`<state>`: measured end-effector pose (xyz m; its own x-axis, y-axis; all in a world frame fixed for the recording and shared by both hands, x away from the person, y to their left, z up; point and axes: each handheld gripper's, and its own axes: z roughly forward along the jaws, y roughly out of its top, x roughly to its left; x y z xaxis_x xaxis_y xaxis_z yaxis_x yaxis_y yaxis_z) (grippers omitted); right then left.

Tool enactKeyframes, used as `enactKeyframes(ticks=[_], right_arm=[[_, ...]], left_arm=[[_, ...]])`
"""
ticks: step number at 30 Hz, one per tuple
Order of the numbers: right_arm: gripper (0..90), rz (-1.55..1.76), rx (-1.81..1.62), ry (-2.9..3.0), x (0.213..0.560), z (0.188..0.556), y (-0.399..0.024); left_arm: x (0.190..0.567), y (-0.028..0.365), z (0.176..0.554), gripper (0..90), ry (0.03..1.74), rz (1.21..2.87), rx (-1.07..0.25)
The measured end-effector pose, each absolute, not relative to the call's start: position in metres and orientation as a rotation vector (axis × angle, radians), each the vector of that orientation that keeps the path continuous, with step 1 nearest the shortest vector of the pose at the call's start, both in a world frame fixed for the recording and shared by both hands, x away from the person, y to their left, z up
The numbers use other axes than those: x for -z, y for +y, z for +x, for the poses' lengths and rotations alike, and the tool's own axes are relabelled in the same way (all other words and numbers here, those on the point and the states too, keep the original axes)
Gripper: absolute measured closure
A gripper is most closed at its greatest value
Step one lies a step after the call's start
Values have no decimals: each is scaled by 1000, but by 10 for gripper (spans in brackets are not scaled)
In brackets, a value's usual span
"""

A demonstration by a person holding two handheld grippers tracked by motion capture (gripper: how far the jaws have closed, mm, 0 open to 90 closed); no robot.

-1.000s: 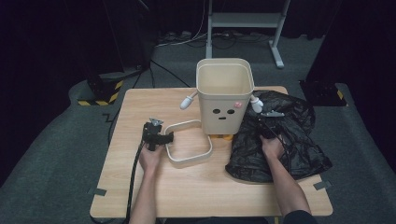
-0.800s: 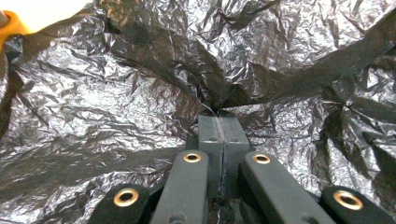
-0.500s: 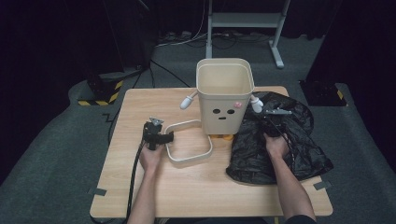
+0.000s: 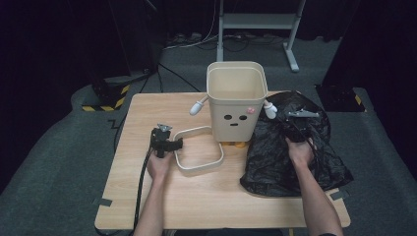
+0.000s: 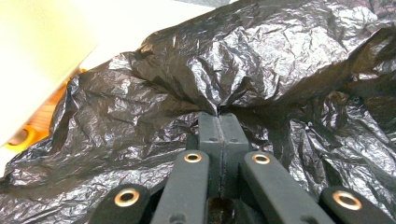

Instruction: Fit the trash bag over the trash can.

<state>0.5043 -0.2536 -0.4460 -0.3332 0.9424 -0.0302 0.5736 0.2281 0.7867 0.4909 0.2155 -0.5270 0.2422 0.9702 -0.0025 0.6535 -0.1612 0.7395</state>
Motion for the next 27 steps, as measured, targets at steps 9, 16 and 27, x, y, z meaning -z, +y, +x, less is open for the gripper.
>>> enactKeyframes(ticks=[9,16,27], right_arm=[[899,1392,-993,1989,427,500,-262],[899,1416,-1021,1977,414,495,-280],[900,1391,-984,1982,399,492,-290]], left_arm=[[527,215,491,236,1482,1893,-652],[527,215,491,236,1482,1893,-652],[527,215,491,236,1482,1893,-652]])
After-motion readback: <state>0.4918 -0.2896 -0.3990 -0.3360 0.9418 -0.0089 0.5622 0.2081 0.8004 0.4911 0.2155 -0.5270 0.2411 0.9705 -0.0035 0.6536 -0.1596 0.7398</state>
